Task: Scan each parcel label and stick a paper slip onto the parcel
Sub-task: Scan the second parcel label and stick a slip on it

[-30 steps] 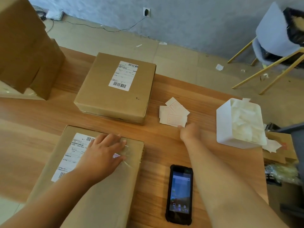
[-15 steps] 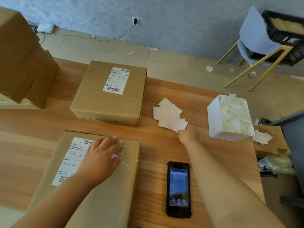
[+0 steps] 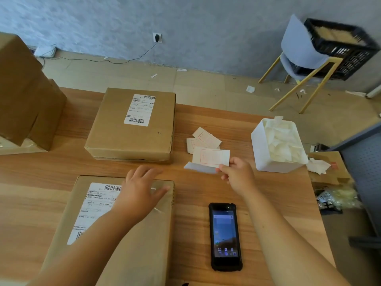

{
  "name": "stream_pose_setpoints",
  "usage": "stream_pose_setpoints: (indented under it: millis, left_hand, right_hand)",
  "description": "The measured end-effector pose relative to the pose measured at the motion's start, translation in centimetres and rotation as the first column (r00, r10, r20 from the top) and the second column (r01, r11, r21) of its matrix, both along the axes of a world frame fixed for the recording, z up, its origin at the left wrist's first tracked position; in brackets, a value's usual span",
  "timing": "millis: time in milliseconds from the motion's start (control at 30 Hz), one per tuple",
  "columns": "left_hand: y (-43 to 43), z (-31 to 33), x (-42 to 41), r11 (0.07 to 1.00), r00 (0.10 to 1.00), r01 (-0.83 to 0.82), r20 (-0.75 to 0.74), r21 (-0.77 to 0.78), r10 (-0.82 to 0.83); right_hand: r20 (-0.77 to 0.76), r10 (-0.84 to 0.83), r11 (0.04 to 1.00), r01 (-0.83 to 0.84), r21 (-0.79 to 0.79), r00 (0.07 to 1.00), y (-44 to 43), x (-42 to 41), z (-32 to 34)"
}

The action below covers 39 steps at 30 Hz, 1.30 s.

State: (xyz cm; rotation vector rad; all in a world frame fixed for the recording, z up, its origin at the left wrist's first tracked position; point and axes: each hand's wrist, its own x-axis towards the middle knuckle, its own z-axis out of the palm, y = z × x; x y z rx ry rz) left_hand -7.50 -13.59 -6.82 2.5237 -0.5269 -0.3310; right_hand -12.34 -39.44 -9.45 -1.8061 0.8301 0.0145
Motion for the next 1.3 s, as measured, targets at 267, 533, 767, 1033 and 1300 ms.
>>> stream_pose_setpoints:
  millis: [267,533,767,1033,1300]
  left_hand:
    - [-4.7,1.0,0.8,0.958,0.987,-0.010,-0.155,-0.288,-0.036]
    - [-5.5,0.2,1.3,0.952,0.991,0.000,-0.127,-0.307,-0.041]
    - [-9.0,-0.2,4.8,0.947,0.976,0.179,0.167,-0.266,-0.138]
    - [-15.2,-2.2,10.4,0.929,0.922,0.321,0.284,-0.185,-0.262]
    - [-16.6,-5.5,13.1,0.638,0.818,0.540,-0.163,0.549,-0.552]
  right_hand:
    - [0.055,0.057,0.932,-0.073,0.355,0.997,0.2,-1.9,3.5]
    - [0.087,-0.259,0.935,0.227,0.272,0.962,-1.9,-2.7,3.5]
    - [0.014,-0.298,0.944,0.293,0.153,0.954,-3.4,-2.9,2.0]
    - [0.034,-0.384,0.916,0.375,0.143,0.923,-5.9,-2.7,0.9]
    - [-0.021,-0.344,0.928,0.344,0.144,0.939,-6.1,-2.6,0.2]
